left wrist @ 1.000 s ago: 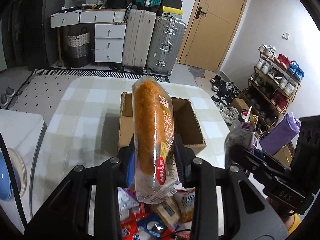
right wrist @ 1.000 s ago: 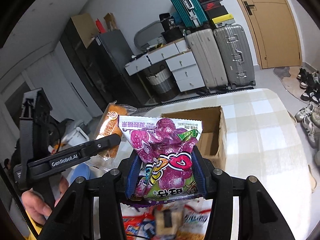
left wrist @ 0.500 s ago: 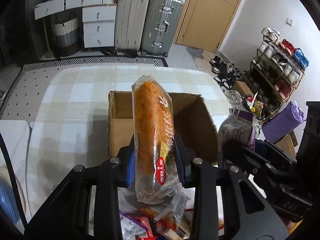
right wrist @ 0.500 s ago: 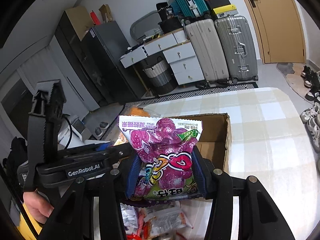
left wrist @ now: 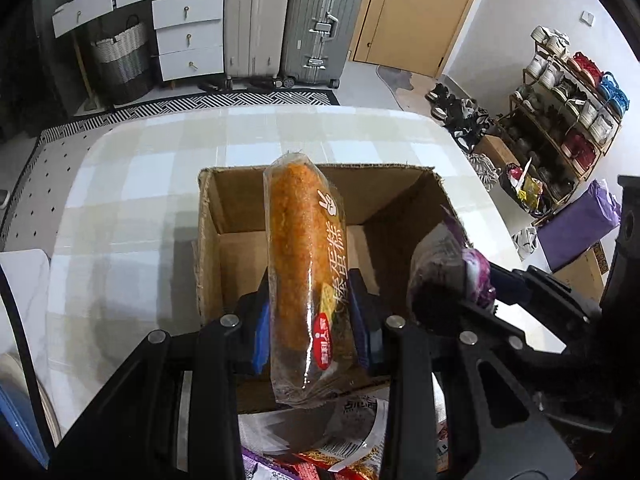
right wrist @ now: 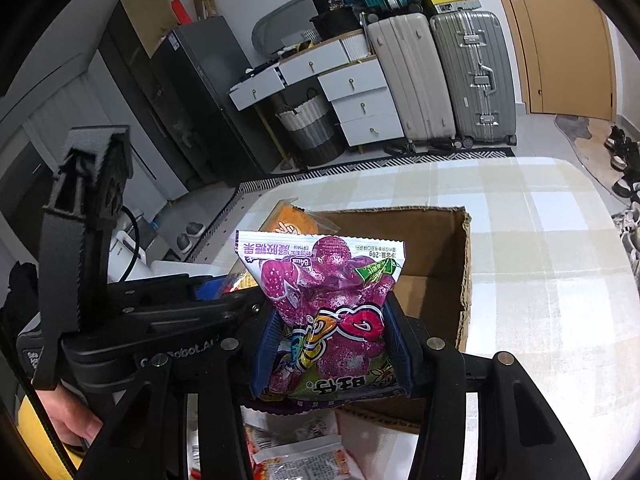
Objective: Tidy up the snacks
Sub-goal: 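Lift the grape bag with the right tool while the left tool carries the bread loaf toward the box, then open the left tool dropping the bread loaf while the right tool releases the grape bag into the box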
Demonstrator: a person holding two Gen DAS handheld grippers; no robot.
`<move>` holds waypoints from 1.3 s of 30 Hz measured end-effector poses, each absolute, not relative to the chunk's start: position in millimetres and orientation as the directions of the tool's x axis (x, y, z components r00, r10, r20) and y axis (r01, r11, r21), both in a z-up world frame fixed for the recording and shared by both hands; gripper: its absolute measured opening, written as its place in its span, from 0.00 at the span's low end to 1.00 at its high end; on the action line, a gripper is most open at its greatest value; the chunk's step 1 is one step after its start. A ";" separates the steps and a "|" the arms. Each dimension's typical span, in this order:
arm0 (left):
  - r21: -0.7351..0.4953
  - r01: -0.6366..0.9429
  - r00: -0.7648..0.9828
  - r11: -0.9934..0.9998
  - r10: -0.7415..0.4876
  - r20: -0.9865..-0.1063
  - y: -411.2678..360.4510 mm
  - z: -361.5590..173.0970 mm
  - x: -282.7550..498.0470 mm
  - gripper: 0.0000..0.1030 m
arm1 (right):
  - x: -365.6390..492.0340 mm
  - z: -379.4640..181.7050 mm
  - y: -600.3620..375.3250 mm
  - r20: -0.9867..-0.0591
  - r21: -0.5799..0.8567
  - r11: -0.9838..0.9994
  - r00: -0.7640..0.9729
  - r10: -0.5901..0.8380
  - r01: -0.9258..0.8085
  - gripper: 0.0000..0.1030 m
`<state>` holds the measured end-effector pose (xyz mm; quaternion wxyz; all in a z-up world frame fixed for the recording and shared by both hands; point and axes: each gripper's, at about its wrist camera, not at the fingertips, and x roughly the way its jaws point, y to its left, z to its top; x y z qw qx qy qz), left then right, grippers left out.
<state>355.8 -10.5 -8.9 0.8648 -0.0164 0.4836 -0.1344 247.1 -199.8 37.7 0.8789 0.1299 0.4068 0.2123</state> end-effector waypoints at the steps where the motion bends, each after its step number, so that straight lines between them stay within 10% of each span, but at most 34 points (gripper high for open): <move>1: -0.154 0.218 0.496 0.964 -0.245 -0.833 -10.4 -11.3 354.3 0.29 | 249.1 34.6 -200.1 -0.666 0.401 0.878 0.575 0.476 -0.263 0.47; 23: -0.171 0.219 0.486 0.961 -0.260 -0.834 -3.7 -27.1 350.3 0.29 | 265.6 14.4 -203.6 -0.711 0.376 0.900 0.554 0.433 -0.220 0.52; 39: -0.187 0.186 0.510 0.965 -0.258 -0.821 11.8 -5.2 317.4 0.36 | 244.9 41.2 -201.3 -0.701 0.338 0.911 0.583 0.410 -0.235 0.77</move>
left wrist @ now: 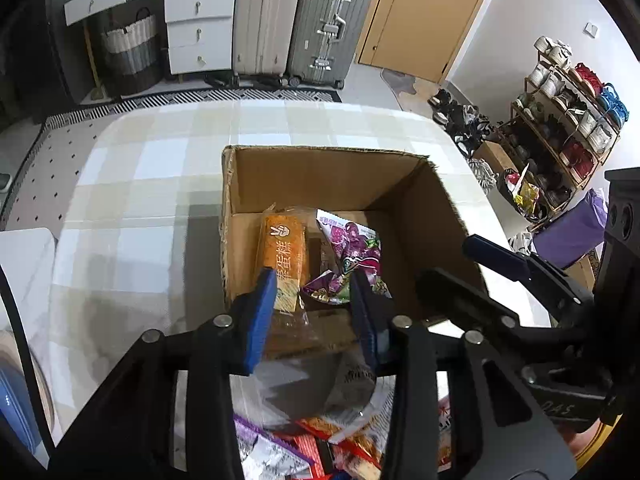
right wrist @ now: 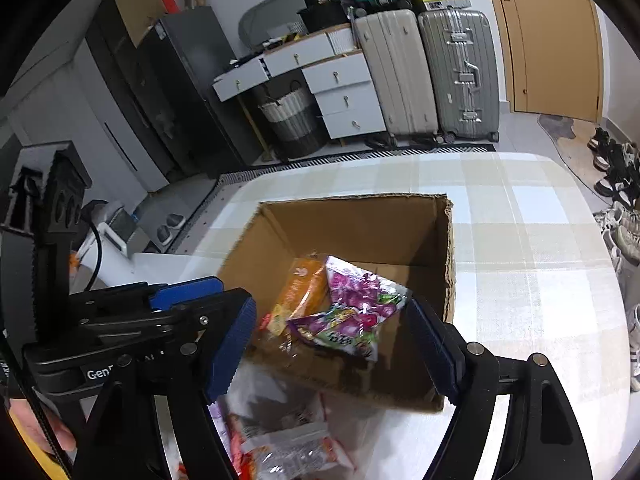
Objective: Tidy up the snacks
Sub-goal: 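Open the left tool dropping the bread loaf while the right tool releases the grape bag into the box, then withdraw both tools from the box back toward the snack pile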
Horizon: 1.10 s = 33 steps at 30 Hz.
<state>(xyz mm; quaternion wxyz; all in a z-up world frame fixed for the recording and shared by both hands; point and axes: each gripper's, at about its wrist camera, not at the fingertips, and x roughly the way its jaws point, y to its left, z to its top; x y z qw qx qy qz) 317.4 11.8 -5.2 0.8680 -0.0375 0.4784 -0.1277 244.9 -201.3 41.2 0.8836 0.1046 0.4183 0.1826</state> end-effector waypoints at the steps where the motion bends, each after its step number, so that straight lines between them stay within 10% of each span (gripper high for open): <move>1: -0.189 0.188 0.516 0.964 -0.261 -0.816 11.6 -1.6 311.8 0.37 | 239.8 45.8 -201.5 -0.695 0.333 0.911 0.590 0.410 -0.241 0.77; 14: -0.195 0.214 0.589 0.957 -0.286 -0.756 2.3 72.7 212.5 0.40 | 159.9 110.7 -204.8 -0.621 0.292 0.918 0.677 0.395 -0.268 0.77; 33: -0.127 0.172 0.779 0.977 -0.214 -0.590 10.2 156.3 11.5 0.78 | 6.0 166.4 -208.8 -0.472 0.293 0.893 0.761 0.445 -0.341 0.90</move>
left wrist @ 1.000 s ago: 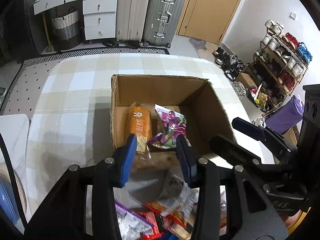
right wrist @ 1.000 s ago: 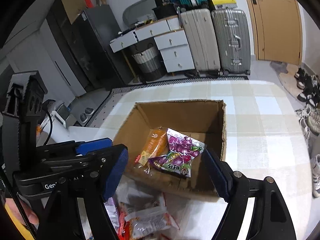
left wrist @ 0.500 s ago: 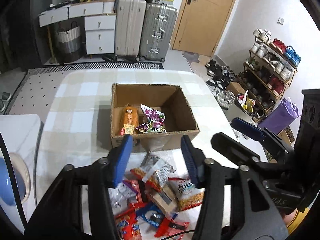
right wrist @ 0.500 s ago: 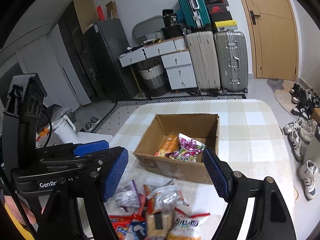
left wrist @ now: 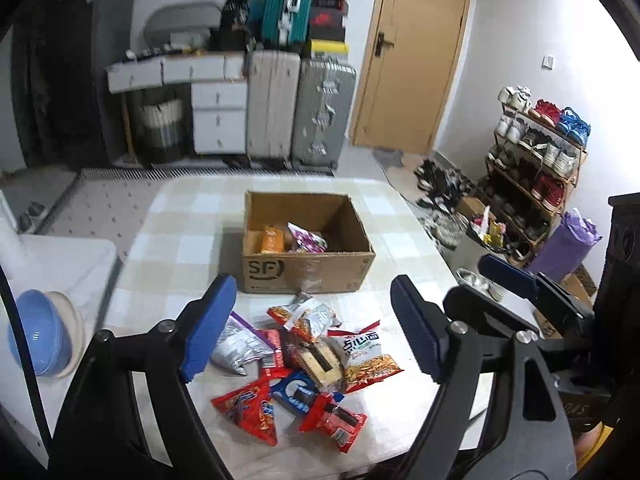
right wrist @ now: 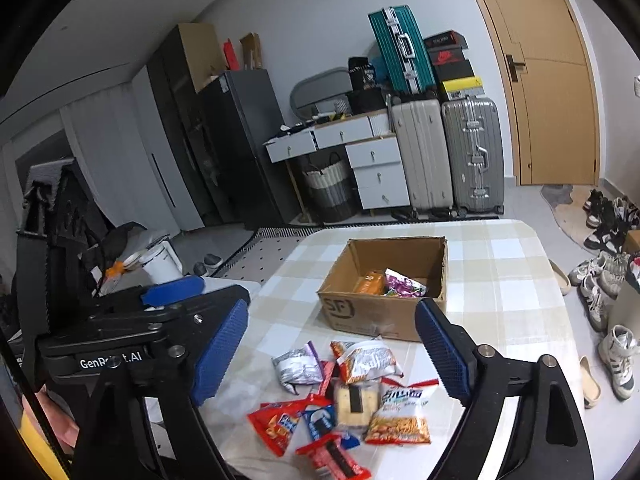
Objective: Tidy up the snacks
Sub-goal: 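Withdraw both tools from the box back toward the snack pile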
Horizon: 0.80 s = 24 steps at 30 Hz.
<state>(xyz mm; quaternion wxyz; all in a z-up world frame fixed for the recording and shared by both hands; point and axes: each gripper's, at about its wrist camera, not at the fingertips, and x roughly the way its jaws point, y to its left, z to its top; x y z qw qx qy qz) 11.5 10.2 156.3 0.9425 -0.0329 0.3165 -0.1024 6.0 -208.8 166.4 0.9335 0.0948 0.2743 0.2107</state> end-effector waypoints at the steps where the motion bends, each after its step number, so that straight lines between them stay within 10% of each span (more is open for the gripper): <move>1: -0.122 0.168 0.792 0.978 -0.208 -0.574 11.0 159.1 -0.6 0.81 | -0.4 167.3 -208.2 -0.462 0.288 0.894 0.768 0.444 -0.343 0.94; 7: -0.077 0.099 0.864 0.992 -0.124 -0.488 19.1 161.2 -63.2 0.99 | -39.4 160.5 -205.1 -0.397 0.249 0.894 0.803 0.445 -0.373 0.99; 24: -0.079 0.013 0.809 0.997 -0.057 -0.585 66.8 34.6 -15.6 0.99 | -13.2 56.6 -209.6 -0.432 0.319 0.854 0.739 0.518 -0.412 0.99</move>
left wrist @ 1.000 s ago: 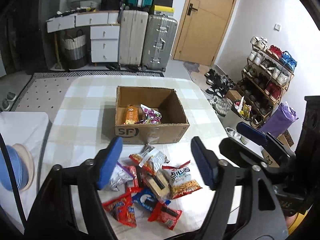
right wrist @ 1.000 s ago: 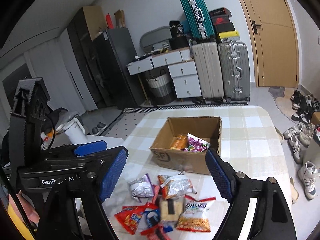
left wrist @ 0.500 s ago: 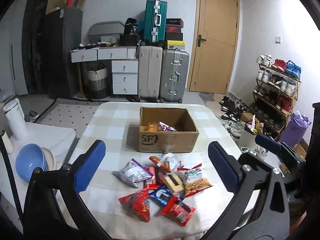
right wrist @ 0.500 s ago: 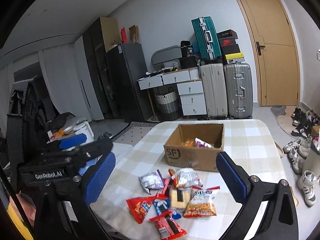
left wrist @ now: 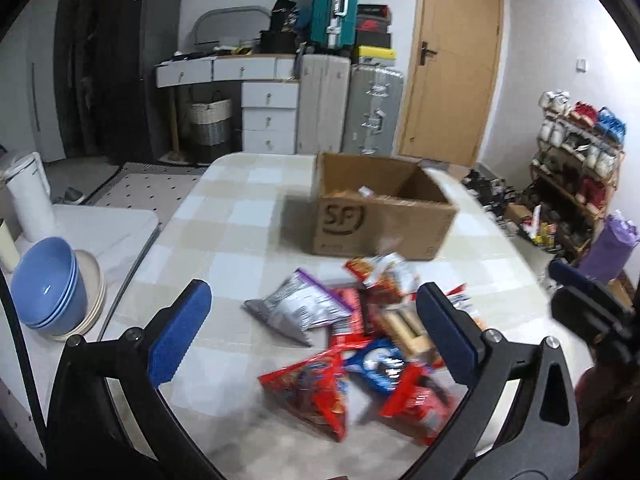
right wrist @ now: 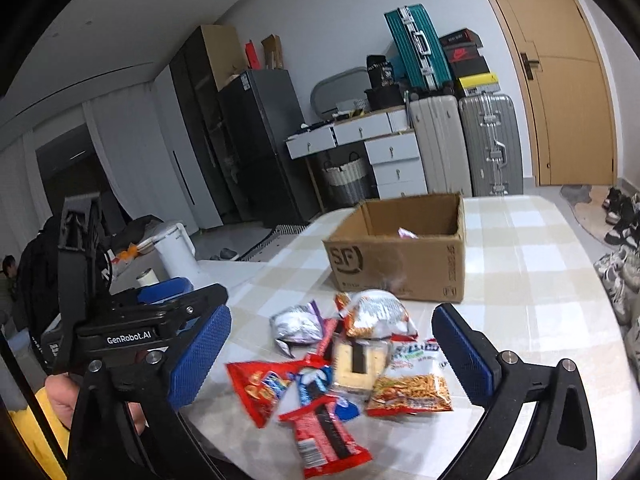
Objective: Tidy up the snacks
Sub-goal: 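Withdraw both tools from the box back toward the snack pile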
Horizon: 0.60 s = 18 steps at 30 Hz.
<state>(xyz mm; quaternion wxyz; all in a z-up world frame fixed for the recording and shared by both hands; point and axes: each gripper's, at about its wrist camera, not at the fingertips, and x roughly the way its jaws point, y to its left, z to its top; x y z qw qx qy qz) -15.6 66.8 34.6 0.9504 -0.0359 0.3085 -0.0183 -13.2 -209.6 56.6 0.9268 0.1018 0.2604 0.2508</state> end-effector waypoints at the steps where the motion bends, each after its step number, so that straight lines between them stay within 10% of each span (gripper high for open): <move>1: -0.086 0.011 0.791 0.996 -0.062 -0.609 67.8 26.8 -7.8 0.99 | -8.8 48.1 -211.4 -0.438 0.337 0.844 0.724 0.533 -0.417 0.99; 18: 0.057 -0.021 0.811 0.998 0.050 -0.583 48.3 15.7 -0.2 0.99 | -7.7 26.0 -209.7 -0.521 0.350 0.854 0.678 0.518 -0.384 0.99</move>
